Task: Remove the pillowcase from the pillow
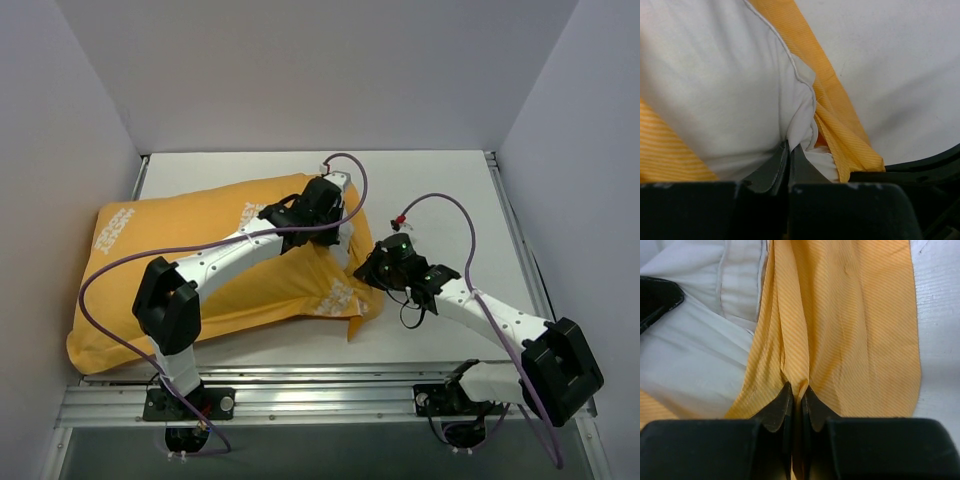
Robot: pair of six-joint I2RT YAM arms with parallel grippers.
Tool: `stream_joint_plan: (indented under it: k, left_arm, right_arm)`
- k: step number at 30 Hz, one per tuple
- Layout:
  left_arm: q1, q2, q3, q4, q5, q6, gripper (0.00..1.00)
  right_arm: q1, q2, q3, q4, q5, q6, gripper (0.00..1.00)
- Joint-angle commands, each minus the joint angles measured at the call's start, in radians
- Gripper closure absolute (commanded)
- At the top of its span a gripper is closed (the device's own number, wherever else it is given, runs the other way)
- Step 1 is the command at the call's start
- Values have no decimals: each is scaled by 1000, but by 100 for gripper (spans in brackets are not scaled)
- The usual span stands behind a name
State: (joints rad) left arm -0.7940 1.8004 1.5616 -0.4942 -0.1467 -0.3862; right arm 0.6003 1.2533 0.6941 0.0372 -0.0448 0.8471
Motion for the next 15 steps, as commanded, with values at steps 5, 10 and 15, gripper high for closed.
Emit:
stream_joint_plan:
  k: [5,10,15]
  left_arm:
    - [156,-50,78,69,-159,29,98]
    - [174,-49,90,54,-188,43,98]
    - [187,-62,100,26,-188,37,98]
  right_arm:
    - [-80,-83,-205,-290,79,-13,100]
    - [-85,-87,-238,-300,91,7,100]
    - [-86,-127,-252,-321,94,56,100]
